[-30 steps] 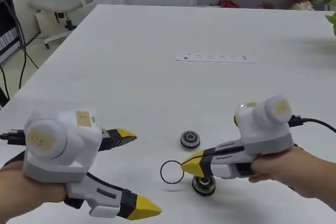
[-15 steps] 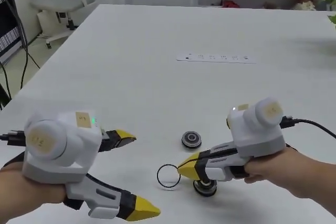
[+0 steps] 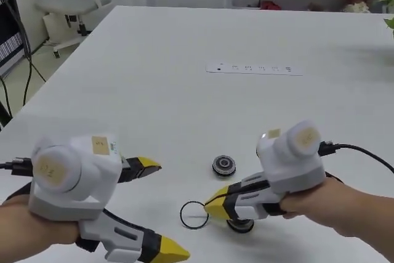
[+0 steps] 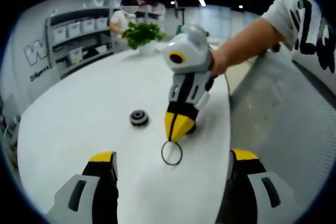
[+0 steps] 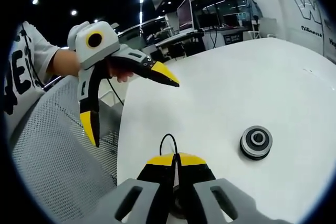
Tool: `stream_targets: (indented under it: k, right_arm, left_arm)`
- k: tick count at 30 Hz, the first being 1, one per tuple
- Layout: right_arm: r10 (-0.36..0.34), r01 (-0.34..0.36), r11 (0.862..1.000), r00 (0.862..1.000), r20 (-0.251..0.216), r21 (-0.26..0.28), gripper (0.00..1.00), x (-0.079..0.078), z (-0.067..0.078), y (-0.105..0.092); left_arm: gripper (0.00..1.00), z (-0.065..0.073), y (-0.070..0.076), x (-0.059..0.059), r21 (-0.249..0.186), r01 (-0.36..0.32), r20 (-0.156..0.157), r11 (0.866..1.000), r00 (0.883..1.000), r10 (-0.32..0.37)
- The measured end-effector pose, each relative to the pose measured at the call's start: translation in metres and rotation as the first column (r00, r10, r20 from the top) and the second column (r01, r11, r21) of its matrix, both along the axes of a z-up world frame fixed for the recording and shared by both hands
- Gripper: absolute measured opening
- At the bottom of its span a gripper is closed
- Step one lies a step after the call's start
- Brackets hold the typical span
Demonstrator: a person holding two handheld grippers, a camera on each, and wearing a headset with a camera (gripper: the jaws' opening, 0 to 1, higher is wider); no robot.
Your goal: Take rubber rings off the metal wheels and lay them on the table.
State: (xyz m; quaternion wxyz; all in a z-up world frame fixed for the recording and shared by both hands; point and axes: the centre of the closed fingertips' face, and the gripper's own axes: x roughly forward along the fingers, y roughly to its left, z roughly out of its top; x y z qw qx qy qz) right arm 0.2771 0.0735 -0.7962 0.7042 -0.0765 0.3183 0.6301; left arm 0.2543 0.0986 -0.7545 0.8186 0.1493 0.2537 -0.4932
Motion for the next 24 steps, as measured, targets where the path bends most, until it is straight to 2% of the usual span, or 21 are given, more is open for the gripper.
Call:
stream_targets:
  k: [7, 11, 24]
  right_arm:
    - [0.004, -0.003, 1.000, 0.999, 0.039, -0.021, 0.03, 0.0023, -0.0029, -0.0012]
    - [0.005, -0.003, 1.000, 0.999, 0.045, -0.027, 0.07, 0.0024, -0.0045, -0.0017]
    - [-0.010, 0.010, 1.000, 0.999, 0.053, 0.006, 0.16, 0.0055, 0.0038, -0.0011]
  left_arm:
    - [0.90, -0.0008, 0.0007, -0.0002, 0.003, -0.003, 0.000, 1.000, 1.000, 0.003]
    - [0.90, -0.0010, 0.0010, -0.0006, 0.004, -0.005, -0.001, 1.000, 1.000, 0.005]
    - [0.90, -0.0002, 0.0002, -0.0002, 0.010, -0.002, -0.002, 1.000, 1.000, 0.002]
